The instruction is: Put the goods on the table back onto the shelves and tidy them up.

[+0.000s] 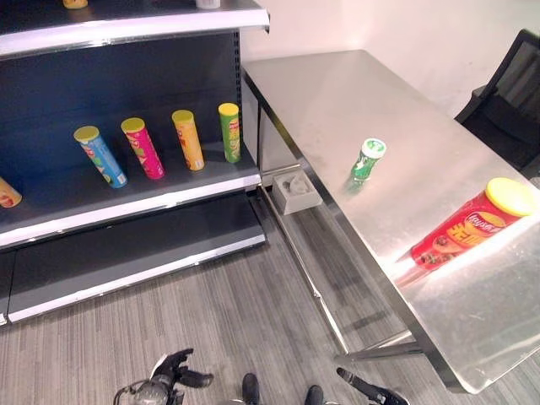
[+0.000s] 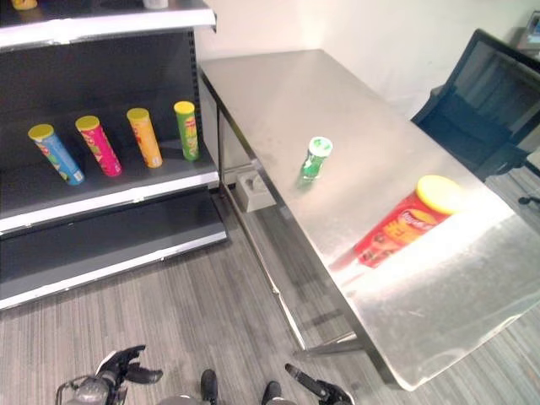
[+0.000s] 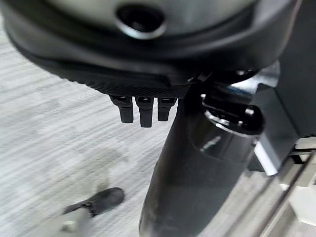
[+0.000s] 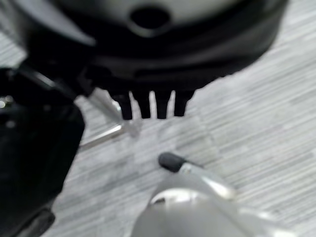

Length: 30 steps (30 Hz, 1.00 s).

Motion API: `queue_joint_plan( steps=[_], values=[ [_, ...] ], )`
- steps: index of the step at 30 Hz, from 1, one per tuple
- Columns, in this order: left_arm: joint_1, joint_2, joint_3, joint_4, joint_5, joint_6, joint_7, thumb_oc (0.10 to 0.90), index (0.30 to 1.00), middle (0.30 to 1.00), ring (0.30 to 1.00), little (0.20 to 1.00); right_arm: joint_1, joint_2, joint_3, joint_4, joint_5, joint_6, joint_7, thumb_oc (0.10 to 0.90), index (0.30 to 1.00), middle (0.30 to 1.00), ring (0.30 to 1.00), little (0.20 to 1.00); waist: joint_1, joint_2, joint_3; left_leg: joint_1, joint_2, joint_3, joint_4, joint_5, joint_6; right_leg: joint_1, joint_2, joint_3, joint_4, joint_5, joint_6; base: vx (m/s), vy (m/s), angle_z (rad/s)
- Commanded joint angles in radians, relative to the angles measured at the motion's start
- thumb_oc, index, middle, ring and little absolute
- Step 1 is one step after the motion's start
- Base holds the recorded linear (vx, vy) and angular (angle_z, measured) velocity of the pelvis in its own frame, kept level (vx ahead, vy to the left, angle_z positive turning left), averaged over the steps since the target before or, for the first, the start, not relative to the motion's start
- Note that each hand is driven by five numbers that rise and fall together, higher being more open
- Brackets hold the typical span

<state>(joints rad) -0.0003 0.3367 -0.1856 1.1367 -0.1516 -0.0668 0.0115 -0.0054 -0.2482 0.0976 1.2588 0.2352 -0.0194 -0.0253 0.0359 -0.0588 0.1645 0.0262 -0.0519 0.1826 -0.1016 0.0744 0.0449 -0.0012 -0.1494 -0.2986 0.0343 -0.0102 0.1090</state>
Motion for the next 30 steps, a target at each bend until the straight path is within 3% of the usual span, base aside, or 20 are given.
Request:
queue_joint_plan(
  steps=[1,6,11,13,14,15,17,18,21,23,30],
  values=[
    [-0.033,-0.028,0.015,-0.016,0.042,-0.021,-0.007,0.8,0.9,0.9,0.9,0.9,0.041,-0.104,-0.086,0.109,0.008,0.011,-0.043,0.8,0.9,0.9,0.9,0.9,-0.012,0.011,0.009,0.003,0.077,0.022,0.014,-0.044,-0.084,0.094,0.065,-0.004,-0.112,0.036,0.021,0.12,-0.036,-0.13],
    [-0.033,-0.025,0.024,-0.007,0.054,-0.022,-0.023,0.8,0.9,0.9,0.9,0.9,0.094,-0.179,-0.212,0.201,0.046,0.019,-0.054,0.8,0.9,0.9,0.9,0.9,-0.039,0.009,-0.008,0.023,0.083,0.042,0.014,-0.061,-0.09,0.101,0.07,0.008,-0.122,0.03,0.028,0.06,0.004,-0.13],
    [-0.041,-0.023,0.041,0.012,0.093,-0.023,-0.033,0.8,0.9,0.9,0.9,0.9,0.157,-0.395,-0.489,0.188,0.156,-0.004,-0.093,0.8,0.9,0.9,0.9,0.9,-0.095,0.008,-0.027,0.053,0.098,0.089,0.014,-0.087,-0.097,0.099,0.074,0.039,-0.122,0.024,0.043,0.06,0.029,-0.32],
    [-0.043,-0.026,0.047,0.006,0.104,-0.027,-0.028,0.8,0.9,0.9,0.9,0.9,0.159,-0.457,-0.55,0.002,0.173,-0.046,-0.121,0.8,0.9,0.9,0.9,0.9,-0.116,0.008,-0.027,0.06,0.104,0.123,0.014,-0.092,-0.097,0.084,0.075,0.062,-0.122,0.035,0.053,0.0,0.024,-0.49],
    [-0.044,-0.027,0.046,0.007,0.104,-0.027,-0.027,0.8,0.9,0.9,0.9,0.9,0.161,-0.456,-0.553,-0.003,0.172,-0.043,-0.123,0.8,0.9,0.9,0.9,0.9,-0.113,0.008,-0.03,0.055,0.105,0.126,0.014,-0.089,-0.097,0.078,0.076,0.064,-0.122,0.039,0.051,-0.06,0.044,-0.74],
    [-0.045,-0.03,0.042,-0.009,0.112,-0.026,-0.028,0.8,0.9,0.9,0.9,0.9,0.136,-0.519,-0.564,-0.394,0.128,-0.105,-0.164,0.8,0.9,0.9,0.9,0.9,-0.135,0.008,-0.025,0.066,0.115,0.185,0.014,-0.091,-0.095,0.052,0.08,0.109,-0.122,0.057,0.06,-0.05,0.051,-0.75],
    [-0.037,-0.03,0.031,-0.012,0.121,-0.026,-0.035,0.8,0.9,0.9,0.9,0.9,0.097,-0.564,-0.548,-0.608,0.117,-0.147,-0.153,0.8,0.9,0.9,0.9,0.9,-0.143,0.01,-0.022,0.08,0.121,0.218,0.014,-0.097,-0.094,0.045,0.082,0.131,-0.122,0.062,0.064,-0.02,0.039,-0.76],
    [-0.038,-0.03,0.032,-0.012,0.121,-0.026,-0.035,0.8,0.9,0.9,0.9,0.9,0.098,-0.563,-0.549,-0.612,0.116,-0.145,-0.154,0.8,0.9,0.9,0.9,0.9,-0.14,0.009,-0.024,0.076,0.121,0.222,0.014,-0.093,-0.095,0.039,0.083,0.135,-0.122,0.066,0.062,-0.02,0.018,-1.19],
    [-0.022,-0.022,0.022,-0.036,0.143,-0.029,-0.051,0.8,0.9,0.9,0.9,0.9,0.075,-0.621,-0.537,-1.008,0.132,-0.197,-0.073,0.8,0.9,0.9,0.9,0.9,-0.147,0.013,-0.024,0.09,0.128,0.257,0.014,-0.096,-0.095,0.033,0.085,0.155,-0.122,0.068,0.069,0.0,0.013,-0.67],
    [-0.01,-0.008,0.013,-0.086,0.146,-0.041,-0.075,0.8,0.9,0.9,0.9,0.9,0.063,-0.684,-0.537,-1.185,0.21,-0.238,0.01,0.8,0.9,0.9,0.9,0.9,-0.142,0.015,-0.03,0.094,0.131,0.256,0.014,-0.093,-0.098,0.038,0.083,0.147,-0.122,0.066,0.067,0.02,-0.021,-0.19],
    [0.017,-0.009,-0.008,-0.102,0.174,-0.054,-0.11,0.8,0.9,0.9,0.9,0.9,0.041,-0.721,-0.544,-1.386,0.305,-0.248,0.115,0.8,0.9,0.9,0.9,0.9,-0.13,0.024,-0.05,0.091,0.132,0.233,0.014,-0.088,-0.105,0.059,0.079,0.111,-0.122,0.055,0.06,0.01,-0.027,0.2]
  ],
)
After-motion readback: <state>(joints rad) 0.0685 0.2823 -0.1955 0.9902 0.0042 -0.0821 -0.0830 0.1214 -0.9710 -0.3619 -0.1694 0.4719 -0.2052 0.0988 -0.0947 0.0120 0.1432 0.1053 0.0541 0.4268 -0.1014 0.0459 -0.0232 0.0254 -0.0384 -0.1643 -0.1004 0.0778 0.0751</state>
